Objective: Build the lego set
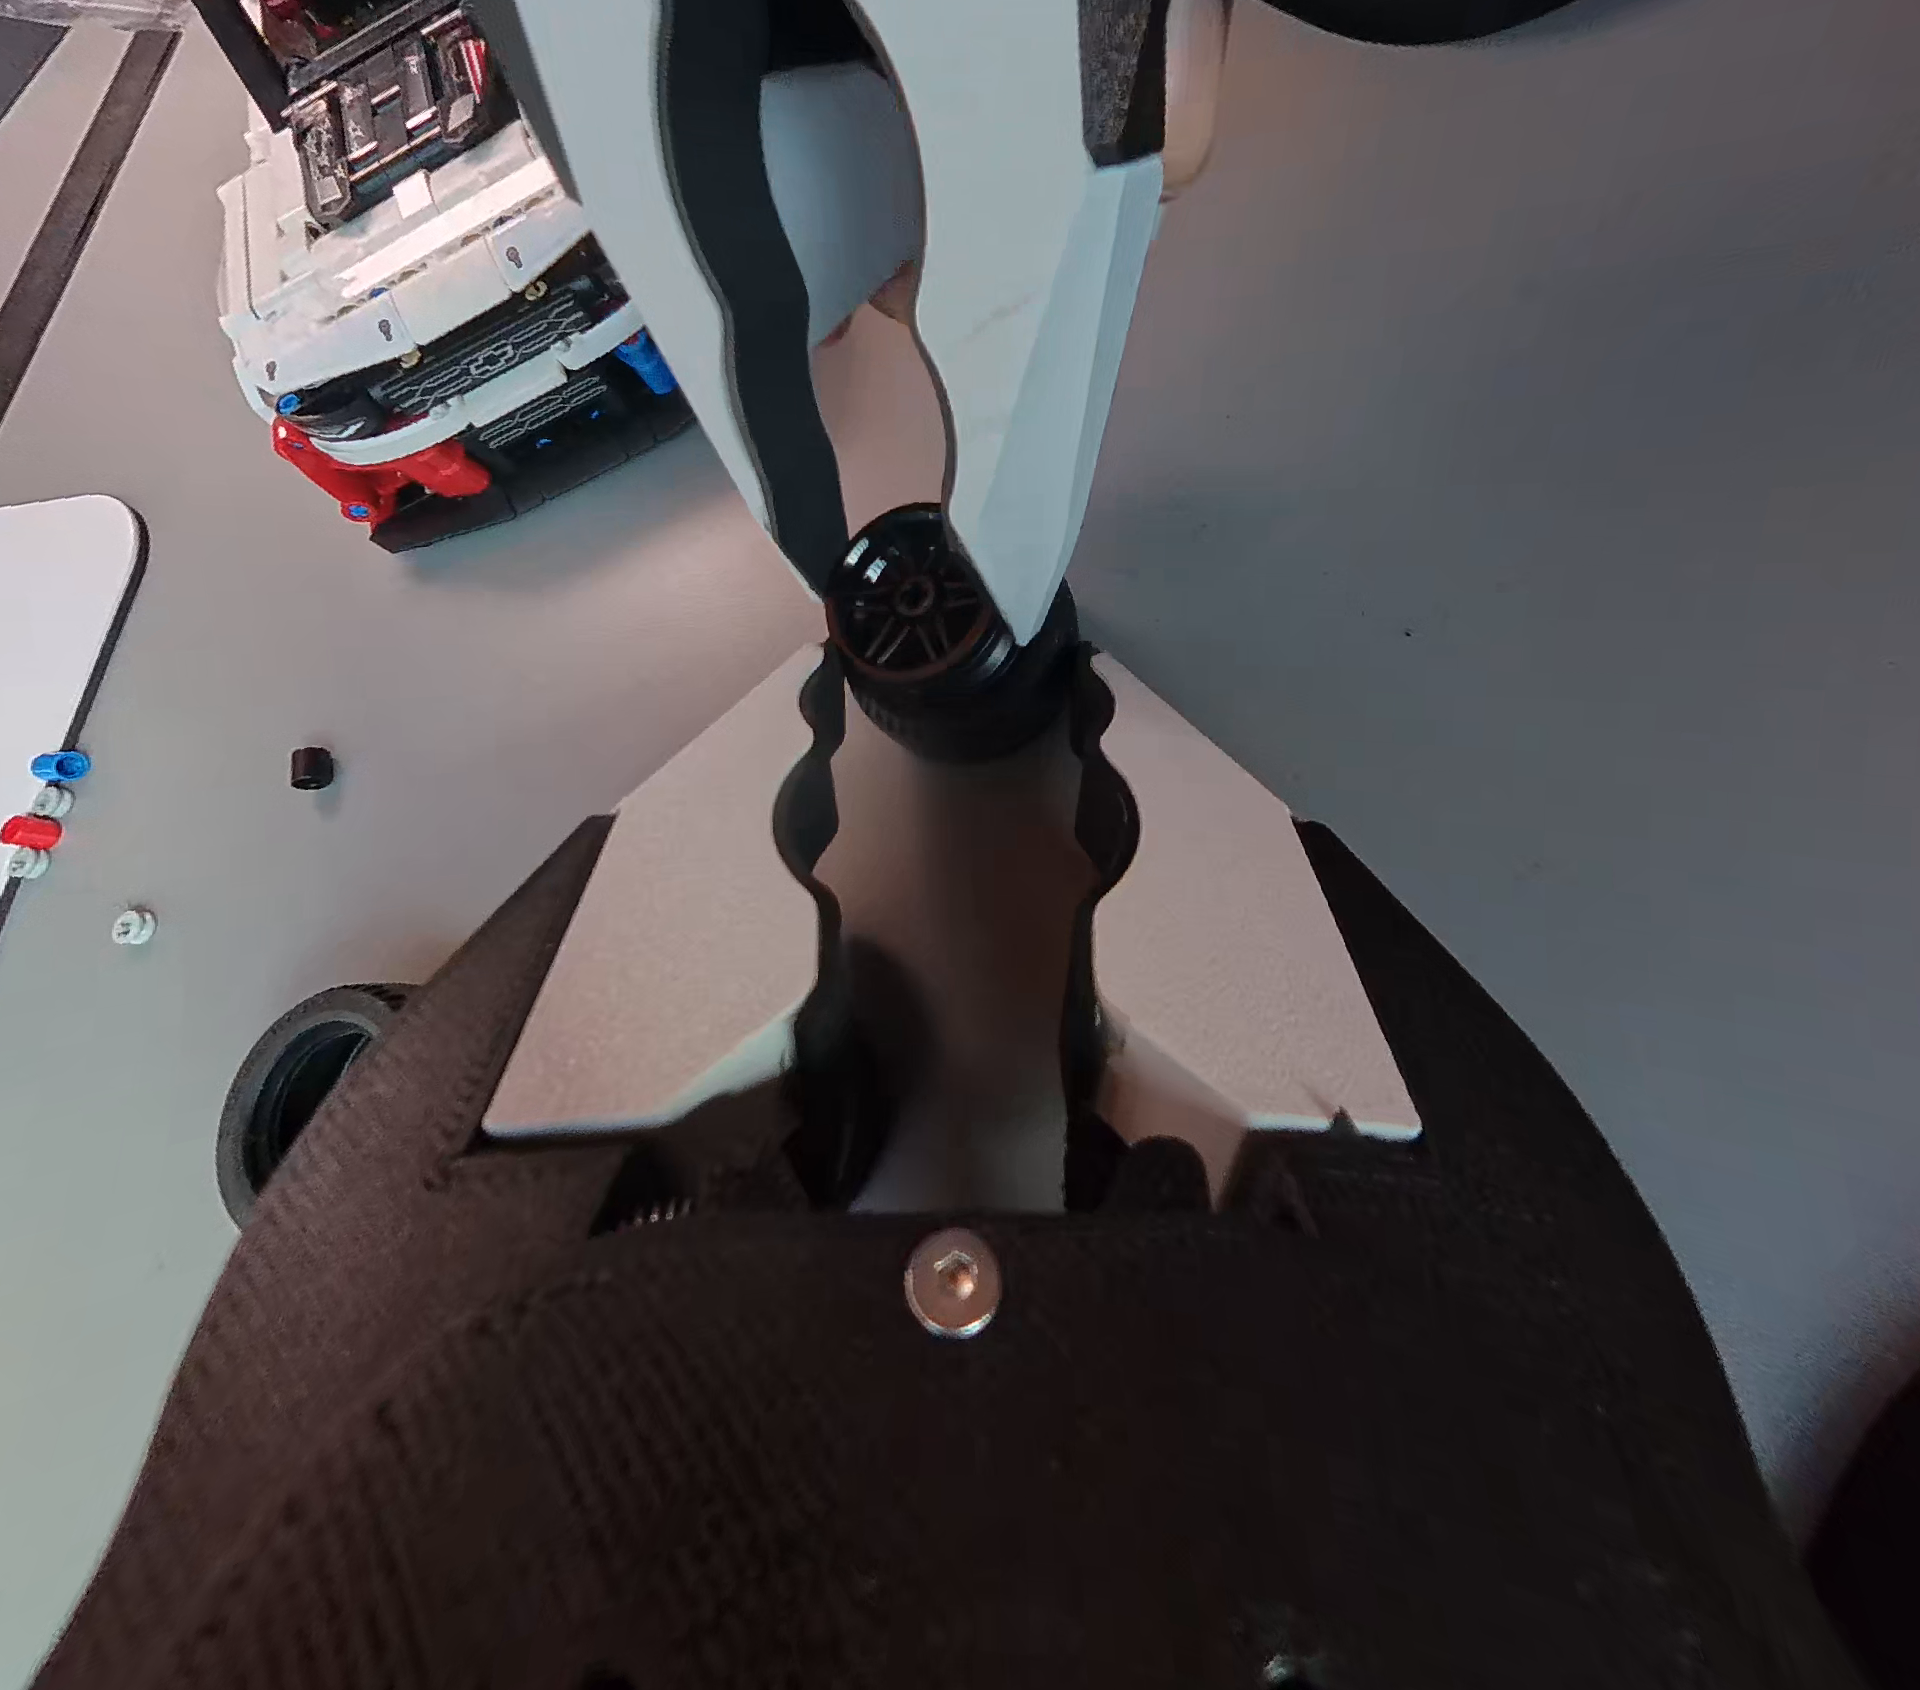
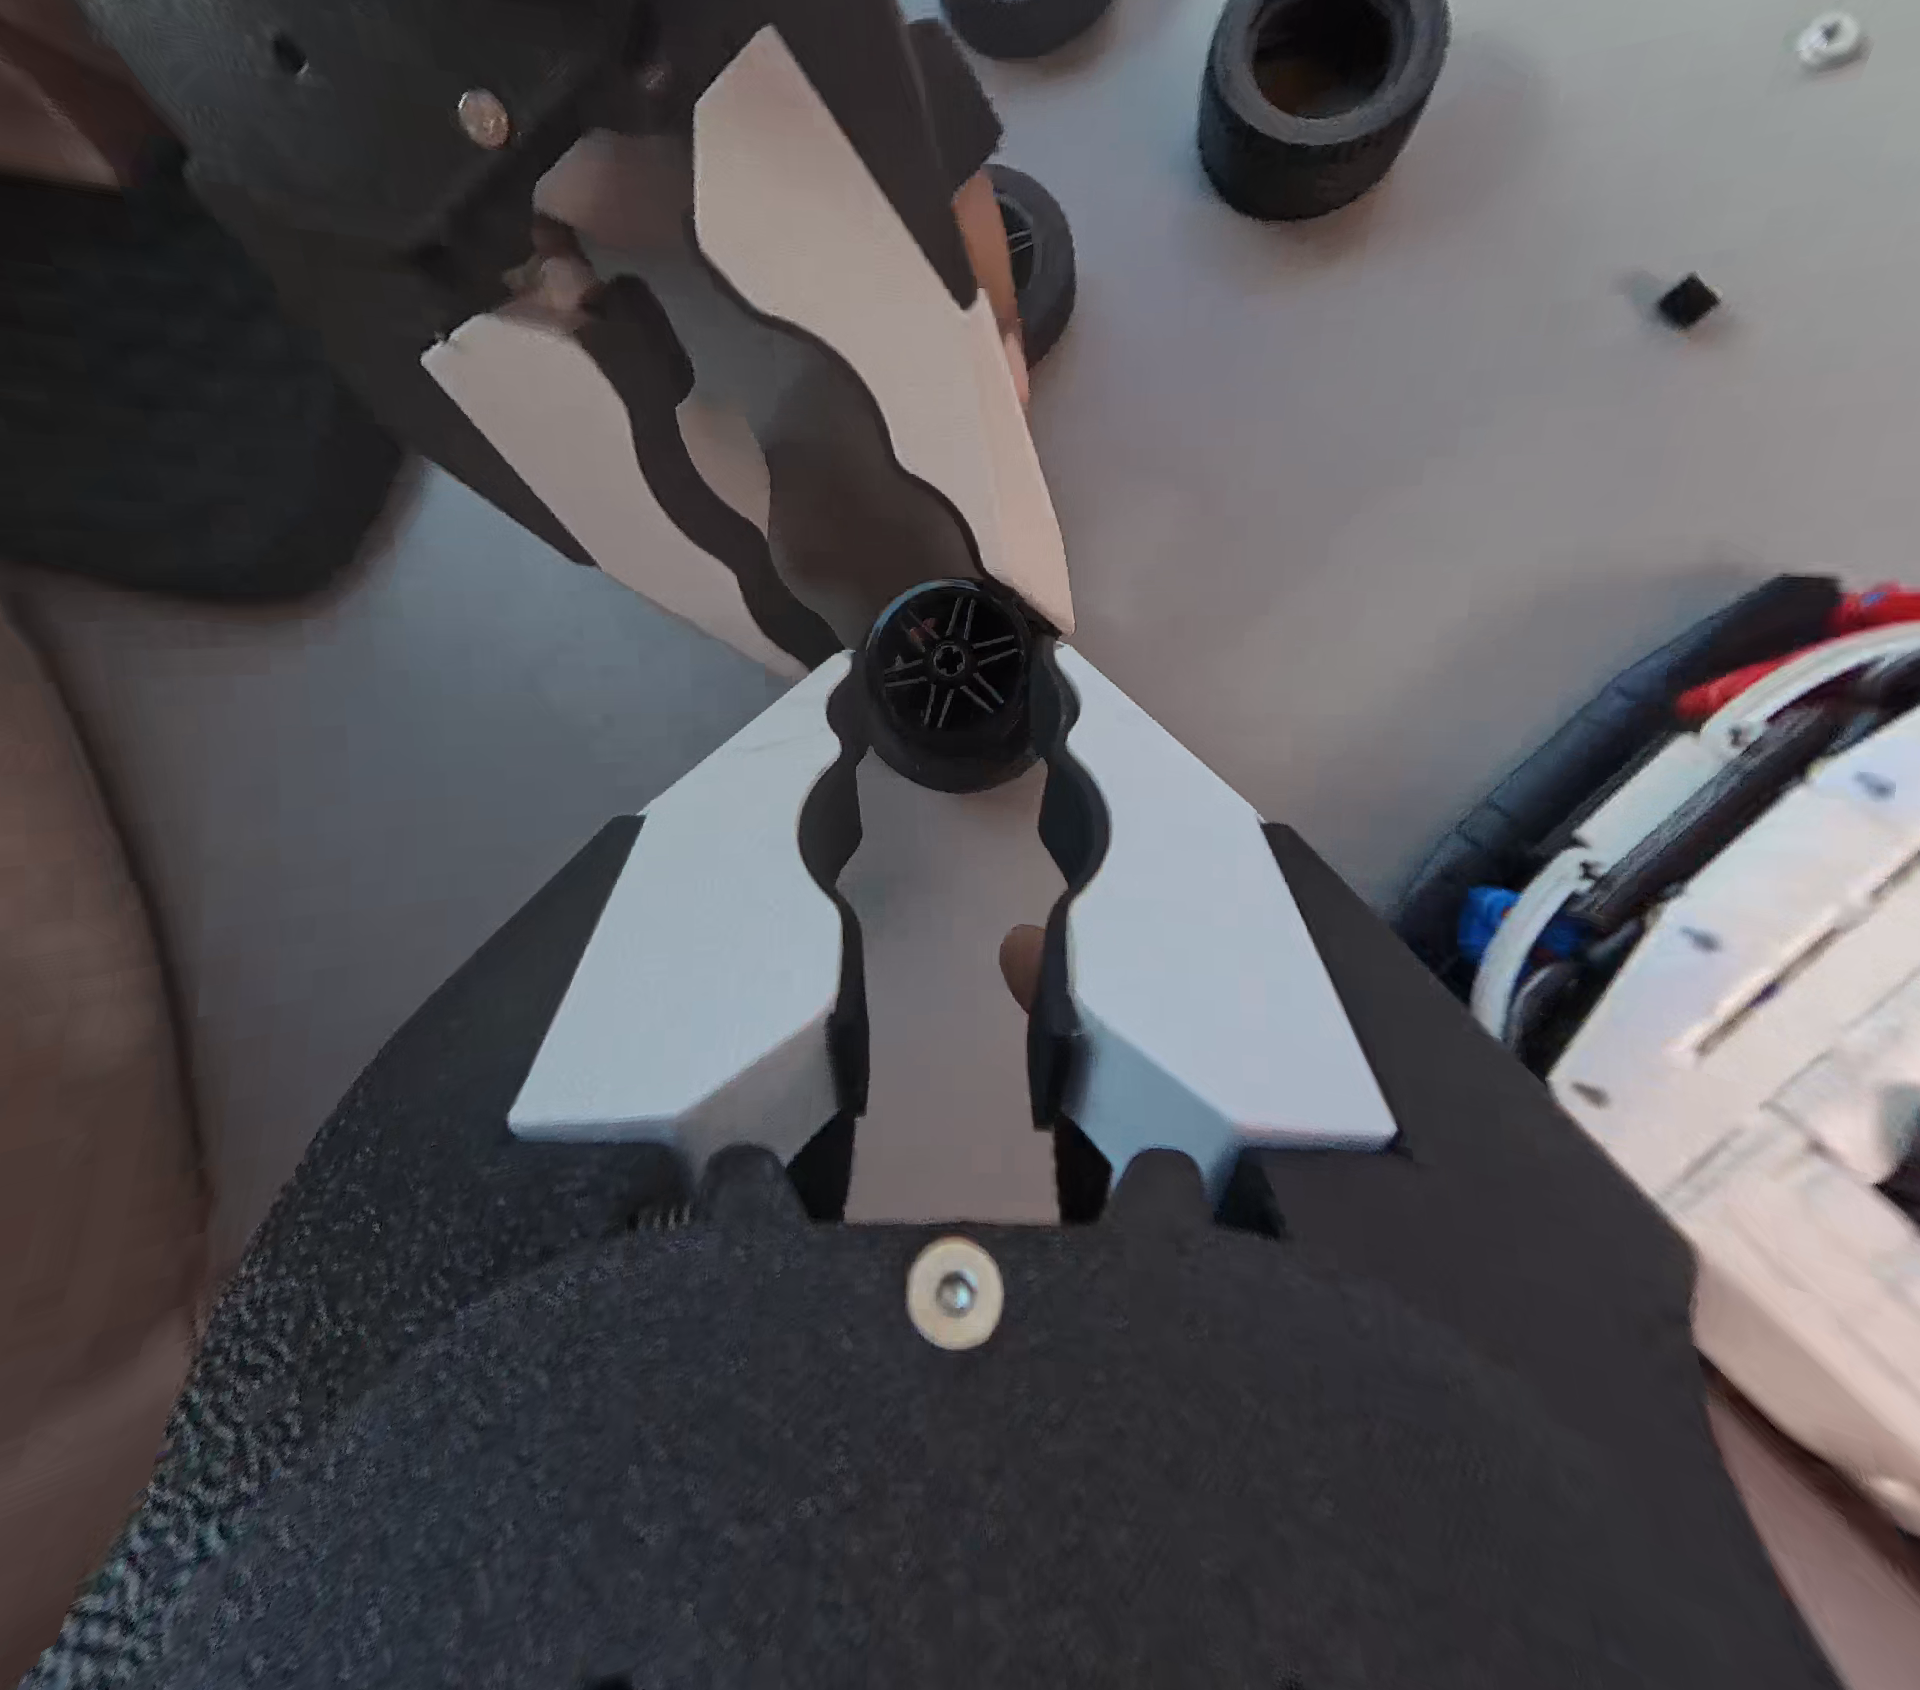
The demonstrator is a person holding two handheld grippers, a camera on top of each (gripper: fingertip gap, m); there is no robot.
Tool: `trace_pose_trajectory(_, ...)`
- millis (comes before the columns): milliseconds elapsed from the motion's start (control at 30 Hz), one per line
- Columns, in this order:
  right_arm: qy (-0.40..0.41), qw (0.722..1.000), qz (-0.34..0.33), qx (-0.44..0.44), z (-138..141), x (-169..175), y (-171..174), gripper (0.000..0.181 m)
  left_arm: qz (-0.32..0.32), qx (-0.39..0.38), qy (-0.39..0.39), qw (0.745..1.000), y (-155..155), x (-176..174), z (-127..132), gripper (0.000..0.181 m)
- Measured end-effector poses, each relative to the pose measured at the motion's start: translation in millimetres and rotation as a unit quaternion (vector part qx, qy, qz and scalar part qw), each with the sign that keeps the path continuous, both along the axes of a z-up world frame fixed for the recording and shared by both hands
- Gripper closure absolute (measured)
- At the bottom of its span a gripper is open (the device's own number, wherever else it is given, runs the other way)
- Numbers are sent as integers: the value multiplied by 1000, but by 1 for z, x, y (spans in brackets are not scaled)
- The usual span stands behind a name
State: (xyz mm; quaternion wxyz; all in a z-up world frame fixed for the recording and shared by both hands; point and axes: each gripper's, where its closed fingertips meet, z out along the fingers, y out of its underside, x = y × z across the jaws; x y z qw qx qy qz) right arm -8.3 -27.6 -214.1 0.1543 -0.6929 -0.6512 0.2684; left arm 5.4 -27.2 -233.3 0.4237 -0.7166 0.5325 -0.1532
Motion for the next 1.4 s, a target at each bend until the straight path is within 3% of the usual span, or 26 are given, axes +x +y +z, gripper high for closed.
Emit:
trace_pose_trajectory(133, 75, 987, -132, -63, -3, 0, -1, 153, 1, 2, 3, 1000, 0, 1, 0, 139)
trace_pose_trajectory(233, 88, 988, -122, -33, -4, -1, -1, 153, -1, -1, 4, 1000, 0, 1, -1, 139)
trace_pose_trajectory(300, 54, 998, -31, 28, -5, 2, -2, 153, -6, 0, 6, 1000, 0, 1, -1, 139)
trace_pose_trajectory(400, -26, 989, 124, 75, -5, 9, -5, 152, -22, 3, 5, 1000, -2, 1, -1, 140)
trace_pose_trajectory(467, -75, 966, 230, 96, -6, 16, -5, 155, -32, 9, 3, 999, -3, 1, 0, 140)
trace_pose_trajectory(533, -133, 910, 358, 159, -13, 32, 7, 181, -39, 12, 0, 999, -4, 1, 0, 140)
trace_pose_trajectory(567, -211, 881, 389, 166, -28, 54, 12, 176, -44, 8, -2, 999, -4, 1, 0, 140)
trace_pose_trajectory(600, -143, 907, 377, 121, -22, 33, -12, 181, -49, 9, -1, 999, -5, 1, 0, 140)
trace_pose_trajectory(633, -182, 906, 361, 123, -25, 36, -11, 181, -54, 10, 1, 998, -6, 1, 0, 140)
trace_pose_trajectory(700, -186, 909, 347, 135, -12, 37, -2, 181, -47, 11, 0, 999, -5, 0, 0, 140)
trace_pose_trajectory(833, -130, 955, 255, 83, 18, 27, 5, 149, -48, 9, 0, 999, -5, 1, 0, 140)
trace_pose_trajectory(900, -98, 953, 264, 110, 21, 16, -1, 136, -49, 8, -1, 999, -5, 1, 0, 139)
trace_pose_trajectory(967, -95, 934, 308, 154, 13, 12, -2, 135, -51, 8, -1, 999, -5, 1, 0, 139)
trace_pose_trajectory(1200, -148, 884, 404, 183, -5, 10, -5, 152, -56, 6, -1, 998, -6, 1, 0, 138)
trace_pose_trajectory(1300, -161, 888, 398, 164, -5, 10, -6, 153, -62, 7, -1, 998, -7, 1, 0, 139)
trace_pose_trajectory(1400, -158, 920, 331, 140, -8, 10, -6, 154, -57, 8, 0, 998, -7, 1, -1, 139)
